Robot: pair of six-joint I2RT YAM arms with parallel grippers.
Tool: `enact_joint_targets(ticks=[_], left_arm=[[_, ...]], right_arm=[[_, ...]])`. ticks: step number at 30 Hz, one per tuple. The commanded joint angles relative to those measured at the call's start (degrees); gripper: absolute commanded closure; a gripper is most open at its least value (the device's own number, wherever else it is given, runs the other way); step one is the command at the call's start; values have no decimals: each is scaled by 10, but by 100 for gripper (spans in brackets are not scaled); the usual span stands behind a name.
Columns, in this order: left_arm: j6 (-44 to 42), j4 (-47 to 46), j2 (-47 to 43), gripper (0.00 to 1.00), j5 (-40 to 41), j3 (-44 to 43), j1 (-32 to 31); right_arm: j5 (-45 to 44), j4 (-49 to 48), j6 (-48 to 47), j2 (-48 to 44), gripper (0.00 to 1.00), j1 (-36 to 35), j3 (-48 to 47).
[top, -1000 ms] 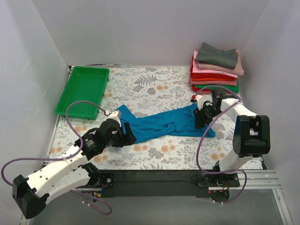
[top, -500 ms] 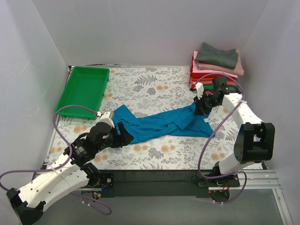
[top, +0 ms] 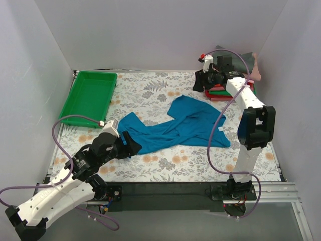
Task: Fold and stack the t-shirts
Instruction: Flatten the tshirt out
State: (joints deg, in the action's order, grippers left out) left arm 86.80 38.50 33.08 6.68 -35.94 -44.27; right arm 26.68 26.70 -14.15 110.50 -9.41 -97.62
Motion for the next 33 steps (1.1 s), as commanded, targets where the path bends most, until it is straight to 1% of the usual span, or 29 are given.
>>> enact_joint_targets(ticks=[1,2,3,4,5,6,8,9,12,16,21,28,30,33], left_arm=[[11,15,-14,35,9,-5,0],[12,15,-10,34,8,-4,0],[12,11,-5,34,5,-1,0],[13,10,1,34,3,-1,0],[12,2,23,34,-6,3,0],[10,-4,36,34,-10,5,0],[6,-17,72,34,-16,7,0],[6,-20,107,34,-15,6,0],[20,-10,171,34,16,-10,0],[42,1,206,34,61,-10,0],[64,-18,206,35,72,13,1],[100,-11,216,37,108,24,2],[104,-14,221,37,106,25,5],[106,-26,224,37,98,30,9]], right_arm=[[1,-8,-21,-36,35,33,30],[23,8,-50,-66,36,41,52],[78,45,-113,-79,36,59,100],[97,69,-113,-90,36,66,122],[106,88,-161,-102,37,72,139],[106,105,-186,-106,38,76,159],[104,140,-226,-101,39,77,197],[109,149,-232,-100,40,77,204],[102,150,-236,-83,41,77,213],[62,150,-217,-38,44,77,186],[6,142,-211,-12,46,77,186],[-4,136,-210,2,47,78,206],[2,136,-210,3,50,77,208],[6,139,-208,1,58,78,211]])
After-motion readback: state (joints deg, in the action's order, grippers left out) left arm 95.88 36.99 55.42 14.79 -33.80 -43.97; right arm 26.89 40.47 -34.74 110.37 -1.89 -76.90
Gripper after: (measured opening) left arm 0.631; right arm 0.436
